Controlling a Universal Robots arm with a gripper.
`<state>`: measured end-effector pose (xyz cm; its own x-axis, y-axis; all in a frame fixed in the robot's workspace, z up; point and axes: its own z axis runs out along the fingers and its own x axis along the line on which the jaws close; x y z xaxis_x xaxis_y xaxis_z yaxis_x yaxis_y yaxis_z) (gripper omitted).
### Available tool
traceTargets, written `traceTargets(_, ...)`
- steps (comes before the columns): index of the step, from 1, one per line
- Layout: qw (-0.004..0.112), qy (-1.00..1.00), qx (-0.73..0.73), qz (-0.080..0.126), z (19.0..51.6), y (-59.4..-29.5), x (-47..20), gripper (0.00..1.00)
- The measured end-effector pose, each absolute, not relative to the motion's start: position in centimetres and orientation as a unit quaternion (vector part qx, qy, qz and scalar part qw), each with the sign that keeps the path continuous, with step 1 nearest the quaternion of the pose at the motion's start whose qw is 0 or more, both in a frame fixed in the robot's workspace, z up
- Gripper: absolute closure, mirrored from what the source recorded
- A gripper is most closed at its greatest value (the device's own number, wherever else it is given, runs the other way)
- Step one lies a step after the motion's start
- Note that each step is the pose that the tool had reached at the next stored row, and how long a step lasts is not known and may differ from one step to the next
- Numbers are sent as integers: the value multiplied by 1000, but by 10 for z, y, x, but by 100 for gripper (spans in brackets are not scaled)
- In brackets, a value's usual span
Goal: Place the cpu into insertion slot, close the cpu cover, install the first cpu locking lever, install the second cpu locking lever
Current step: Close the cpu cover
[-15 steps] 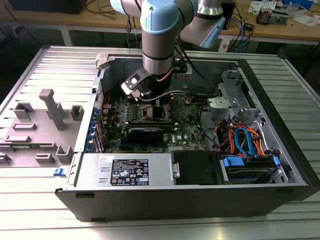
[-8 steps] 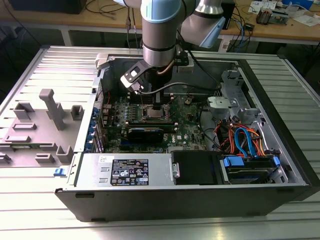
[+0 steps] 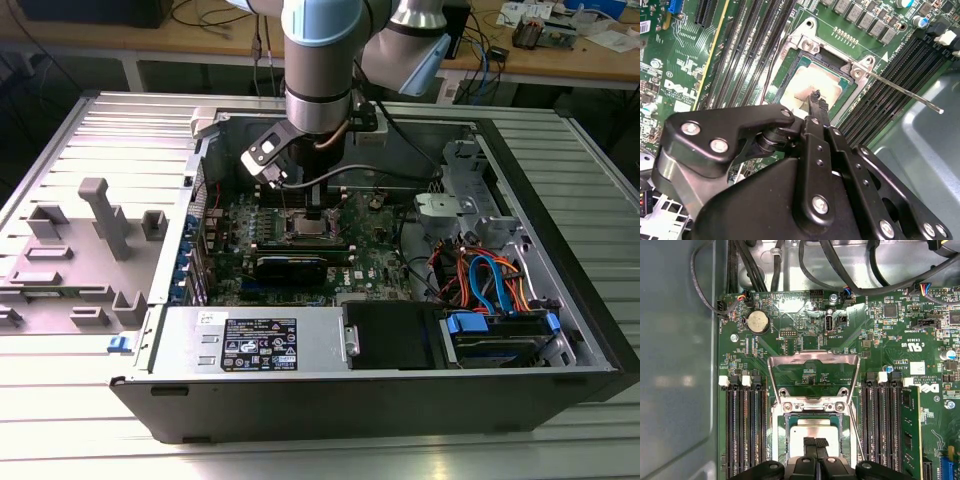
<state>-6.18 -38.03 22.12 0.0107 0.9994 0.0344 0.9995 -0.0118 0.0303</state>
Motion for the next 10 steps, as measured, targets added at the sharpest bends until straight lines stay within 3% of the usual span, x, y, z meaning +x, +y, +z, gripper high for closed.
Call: traceTargets(10,1,-703,-711,-22,232,-380,-62,89)
